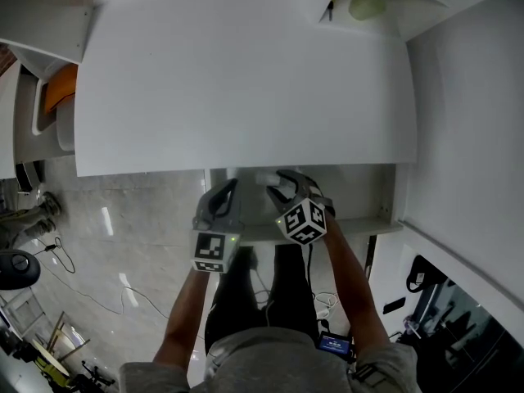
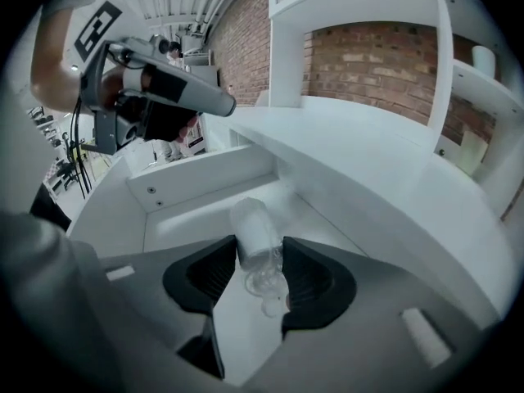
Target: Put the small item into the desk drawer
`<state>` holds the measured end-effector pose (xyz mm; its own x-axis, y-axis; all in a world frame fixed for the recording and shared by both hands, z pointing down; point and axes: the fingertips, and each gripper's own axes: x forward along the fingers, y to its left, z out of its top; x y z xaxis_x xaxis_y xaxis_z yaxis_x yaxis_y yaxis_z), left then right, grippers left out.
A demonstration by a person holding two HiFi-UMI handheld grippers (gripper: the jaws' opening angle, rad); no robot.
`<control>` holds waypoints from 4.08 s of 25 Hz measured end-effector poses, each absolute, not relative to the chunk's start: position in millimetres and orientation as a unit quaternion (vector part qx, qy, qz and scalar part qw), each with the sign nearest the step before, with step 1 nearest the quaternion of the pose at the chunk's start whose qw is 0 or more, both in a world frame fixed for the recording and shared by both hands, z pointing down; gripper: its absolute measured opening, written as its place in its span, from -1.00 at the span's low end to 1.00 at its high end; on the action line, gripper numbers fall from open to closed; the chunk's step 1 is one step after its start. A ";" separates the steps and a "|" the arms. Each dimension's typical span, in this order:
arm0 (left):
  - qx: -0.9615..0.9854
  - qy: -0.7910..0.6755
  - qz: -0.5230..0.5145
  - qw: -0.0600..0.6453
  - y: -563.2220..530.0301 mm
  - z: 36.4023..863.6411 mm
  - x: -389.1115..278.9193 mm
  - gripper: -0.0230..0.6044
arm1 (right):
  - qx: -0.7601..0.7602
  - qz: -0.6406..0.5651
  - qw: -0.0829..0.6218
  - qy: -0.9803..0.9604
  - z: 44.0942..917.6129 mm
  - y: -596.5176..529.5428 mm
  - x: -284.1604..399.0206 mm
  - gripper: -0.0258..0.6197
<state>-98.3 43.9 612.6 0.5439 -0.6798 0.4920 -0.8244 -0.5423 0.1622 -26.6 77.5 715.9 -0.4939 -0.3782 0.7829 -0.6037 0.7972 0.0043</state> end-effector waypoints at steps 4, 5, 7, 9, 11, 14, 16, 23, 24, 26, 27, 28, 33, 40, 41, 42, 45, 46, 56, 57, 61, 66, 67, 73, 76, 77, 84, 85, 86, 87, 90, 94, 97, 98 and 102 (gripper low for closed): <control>0.856 -0.441 0.189 0.194 43.4 616.7 -101.1 -0.89 | 0.282 0.143 0.425 -0.848 731.5 77.1 -25.4 -0.35; 0.855 -0.441 0.189 0.195 43.3 617.4 -102.2 -0.89 | 0.282 0.146 0.426 -0.847 734.3 77.0 -25.0 -0.35; 0.855 -0.441 0.190 0.195 43.6 618.7 -104.0 -0.89 | 0.284 0.150 0.428 -0.845 738.8 77.0 -24.2 -0.35; 0.855 -0.441 0.191 0.195 43.9 620.0 -105.1 -0.89 | 0.285 0.156 0.430 -0.843 742.9 77.1 -23.1 -0.35; 0.855 -0.441 0.192 0.195 44.1 621.4 -106.2 -0.89 | 0.286 0.161 0.432 -0.840 747.0 77.4 -21.7 -0.34; 0.854 -0.442 0.192 0.196 44.3 623.4 -107.9 -0.89 | 0.282 0.165 0.437 -0.838 752.5 78.4 -20.3 -0.33; 0.854 -0.441 0.193 0.197 44.4 624.1 -108.1 -0.89 | 0.281 0.167 0.438 -0.837 755.1 79.1 -19.3 -0.33; 0.854 -0.442 0.192 0.197 42.5 625.7 -110.5 -0.89 | 0.283 0.174 0.437 -0.836 758.6 78.3 -20.4 -0.30; 0.854 -0.442 0.192 0.196 42.4 625.0 -110.3 -0.89 | 0.283 0.174 0.437 -0.836 758.1 78.5 -20.3 -0.30; 0.854 -0.442 0.192 0.195 42.4 623.7 -110.4 -0.89 | 0.281 0.173 0.437 -0.837 756.6 79.2 -20.8 -0.28; 0.854 -0.442 0.193 0.195 42.5 623.3 -110.7 -0.89 | 0.280 0.172 0.436 -0.837 755.7 79.8 -21.3 -0.27; 0.855 -0.441 0.193 0.194 42.7 622.9 -110.9 -0.89 | 0.281 0.171 0.436 -0.838 754.6 80.3 -21.5 -0.26; 0.856 -0.442 0.189 0.189 41.9 616.3 -110.6 -0.89 | 0.286 0.162 0.431 -0.840 744.6 80.4 -20.1 -0.25; 0.859 -0.441 0.184 0.182 47.4 603.1 -111.2 -0.89 | 0.307 0.159 0.414 -0.842 720.3 80.1 -18.3 -0.26; 0.860 -0.440 0.184 0.180 48.3 600.5 -110.6 -0.89 | 0.310 0.157 0.411 -0.843 715.9 80.1 -17.6 -0.27; 0.861 -0.439 0.182 0.178 48.4 597.8 -109.8 -0.89 | 0.314 0.155 0.408 -0.843 711.3 79.6 -16.9 -0.28; 0.865 -0.436 0.178 0.171 47.2 587.4 -107.7 -0.89 | 0.324 0.149 0.398 -0.845 695.2 77.7 -16.4 -0.31; 0.866 -0.436 0.177 0.168 47.1 583.4 -107.0 -0.89 | 0.327 0.149 0.393 -0.846 689.1 77.9 -16.5 -0.32; 0.877 -0.431 0.162 0.141 46.4 535.5 -93.9 -0.89 | 0.391 0.131 0.339 -0.845 620.8 71.7 -1.9 -0.43; 0.877 -0.430 0.160 0.139 46.7 530.0 -92.4 -0.89 | 0.398 0.128 0.333 -0.845 612.2 70.4 0.8 -0.44; 0.880 -0.429 0.156 0.129 46.6 507.4 -87.8 -0.89 | 0.426 0.113 0.307 -0.843 573.7 63.1 10.6 -0.47; 0.884 -0.431 0.141 0.110 43.9 472.0 -84.5 -0.89 | 0.466 0.088 0.270 -0.838 521.4 55.7 19.2 -0.52; 0.886 -0.431 0.138 0.105 43.6 464.8 -83.4 -0.89 | 0.473 0.083 0.262 -0.837 511.2 54.7 20.5 -0.53; 0.895 -0.421 0.123 0.082 50.0 424.2 -77.7 -0.89 | 0.517 0.077 0.215 -0.825 460.1 54.6 32.3 -0.63; 0.897 -0.418 0.120 0.077 54.7 409.4 -79.9 -0.89 | 0.531 0.080 0.197 -0.820 442.0 56.3 34.6 -0.65; 0.898 -0.417 0.120 0.076 56.3 405.6 -80.6 -0.89 | 0.535 0.080 0.193 -0.819 436.8 57.2 35.2 -0.66; 0.897 -0.422 0.107 0.070 64.6 377.8 -89.4 -0.89 | 0.558 0.075 0.170 -0.809 403.6 67.5 39.3 -0.74; 0.897 -0.423 0.105 0.070 65.6 373.8 -90.3 -0.89 | 0.562 0.074 0.167 -0.807 399.9 69.1 40.5 -0.75; 0.897 -0.424 0.102 0.070 66.7 370.0 -91.2 -0.89 | 0.566 0.073 0.166 -0.804 396.4 70.9 42.0 -0.76; 0.897 -0.425 0.100 0.069 67.6 367.0 -92.5 -0.89 | 0.570 0.071 0.164 -0.802 392.8 72.7 43.4 -0.77; 0.898 -0.424 0.098 0.063 69.3 360.8 -98.0 -0.89 | 0.582 0.066 0.158 -0.795 383.8 79.2 45.9 -0.81; 0.898 -0.424 0.096 0.059 73.0 354.2 -105.0 -0.89 | 0.595 0.059 0.155 -0.786 375.9 90.6 49.8 -0.84; 0.898 -0.427 0.094 0.057 76.4 351.7 -110.8 -0.89 | 0.604 0.058 0.154 -0.780 373.6 101.6 53.7 -0.85; 0.897 -0.427 0.094 0.055 77.7 351.2 -113.5 -0.89 | 0.607 0.059 0.154 -0.778 374.0 105.7 54.8 -0.86; 0.896 -0.430 0.095 0.056 84.1 351.3 -124.3 -0.89 | 0.615 0.064 0.154 -0.771 375.4 119.5 58.2 -0.86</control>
<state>-124.3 84.1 351.3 0.6117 -0.7602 0.2189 -0.7815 -0.6236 0.0181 58.2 119.5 375.4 -0.1964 -0.9282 0.3160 -0.9674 0.2359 0.0916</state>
